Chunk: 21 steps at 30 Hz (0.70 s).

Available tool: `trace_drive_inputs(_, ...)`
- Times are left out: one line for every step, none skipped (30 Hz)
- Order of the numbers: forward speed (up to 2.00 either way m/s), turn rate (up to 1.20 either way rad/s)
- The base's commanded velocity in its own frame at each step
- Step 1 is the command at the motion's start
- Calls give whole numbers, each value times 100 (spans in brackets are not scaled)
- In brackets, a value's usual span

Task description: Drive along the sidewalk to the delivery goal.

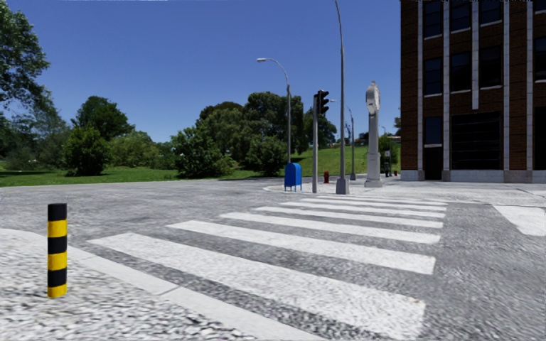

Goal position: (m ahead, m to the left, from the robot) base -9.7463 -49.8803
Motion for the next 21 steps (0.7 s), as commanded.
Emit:
trace_drive_inputs(200,-31)
trace_drive_inputs(200,-88)
trace_drive_inputs(200,-120)
trace_drive_inputs(200,-120)
trace_drive_inputs(200,-120)
trace_drive_inputs(200,-120)
trace_drive_inputs(200,-120)
trace_drive_inputs(200,-120)
trace_drive_inputs(200,-120)
trace_drive_inputs(200,-120)
trace_drive_inputs(200,-120)
trace_drive_inputs(200,-120)
trace_drive_inputs(200,-115)
trace_drive_inputs(200,-34)
trace_drive_inputs(200,0)
trace_drive_inputs(200,0)
trace_drive_inputs(200,0)
trace_drive_inputs(200,0)
trace_drive_inputs(200,0)
trace_drive_inputs(200,0)
trace_drive_inputs(200,0)
